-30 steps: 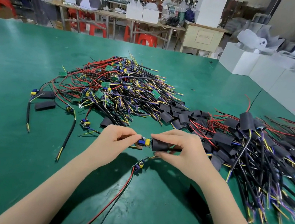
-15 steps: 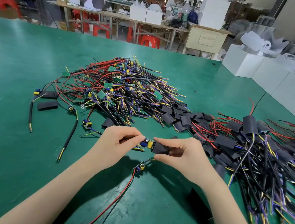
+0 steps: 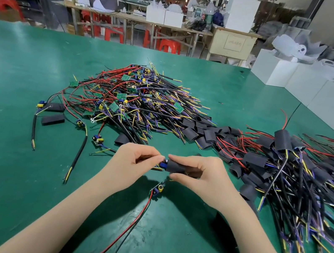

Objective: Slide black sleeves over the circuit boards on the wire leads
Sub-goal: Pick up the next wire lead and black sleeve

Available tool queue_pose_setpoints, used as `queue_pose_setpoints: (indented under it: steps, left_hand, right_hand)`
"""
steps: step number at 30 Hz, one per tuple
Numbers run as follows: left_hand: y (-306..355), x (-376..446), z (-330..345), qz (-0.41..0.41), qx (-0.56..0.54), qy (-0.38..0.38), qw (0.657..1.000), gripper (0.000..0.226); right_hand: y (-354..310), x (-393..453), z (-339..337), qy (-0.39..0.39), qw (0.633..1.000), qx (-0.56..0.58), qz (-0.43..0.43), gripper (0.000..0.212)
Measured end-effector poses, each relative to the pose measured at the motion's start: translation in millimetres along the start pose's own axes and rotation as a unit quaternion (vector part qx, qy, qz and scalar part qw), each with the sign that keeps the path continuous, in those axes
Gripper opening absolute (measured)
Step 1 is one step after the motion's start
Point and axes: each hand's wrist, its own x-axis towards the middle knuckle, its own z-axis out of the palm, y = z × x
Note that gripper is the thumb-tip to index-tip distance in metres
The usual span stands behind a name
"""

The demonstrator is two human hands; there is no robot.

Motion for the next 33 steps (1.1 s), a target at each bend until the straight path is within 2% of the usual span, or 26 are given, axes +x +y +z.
queue_pose_setpoints:
  steps: [3,7,10,13,16,19,20,22,25,27,29,31,33]
  left_hand:
    - [2,-1,2,0.001,0.022,0.001,1.0,0.024]
    - [3,-1,1,-0.009,0.031,0.025,0.999,0.031]
    - [2,0,-1,-0.026,-0.037,-0.008,0.999,0.029]
    - [3,0,0,-0.045,-0.096,-0.05,0.993,0.024]
    - [2,-1,1,-0.028,-0.04,-0.062,0.997,0.024]
    - [3,0,2,-0.016,-0.015,-0.005,1.0,0.013]
    - [3,1,1,-0.013,-0.016,0.024,0.999,0.005]
    - [2,1,0,-0.011,-0.01,0.079,0.997,0.016]
    - [2,2,-6,-0.021,-0.007,0.108,0.994,0.016]
    - [2,1,-6,-0.026,0.02,0.077,0.996,0.012]
    - [4,-1,-1,-0.041,0.047,0.008,0.998,0.02]
    - [5,-5,5,-0.056,0.072,-0.065,0.994,0.029]
    - [5,-8,8,-0.05,0.113,-0.094,0.988,0.031]
  right_hand:
    - [1,0,4,0.006,1.0,-0.004,-0.001,0.038]
    - [-3,1,8,0.054,0.998,-0.043,-0.008,0.039]
    - [-4,3,7,0.101,0.991,-0.089,-0.009,0.039]
    - [-4,3,5,0.088,0.988,-0.116,-0.05,0.038]
    - [-6,1,7,0.066,0.989,-0.116,-0.067,0.037]
    - [-12,2,3,0.081,0.984,-0.138,-0.075,0.037]
    - [-15,2,-2,0.098,0.979,-0.16,-0.084,0.036]
    - [-22,-1,-23,0.16,0.957,-0.217,-0.103,0.035]
    - [-24,-10,-74,0.329,0.898,-0.278,-0.094,0.033]
    - [-17,-19,-112,0.429,0.843,-0.321,-0.037,0.033]
    - [-1,-25,-139,0.447,0.814,-0.361,0.089,0.036]
    - [21,-27,-151,0.353,0.818,-0.392,0.23,0.045]
    - [34,-29,-151,0.25,0.829,-0.382,0.323,0.054]
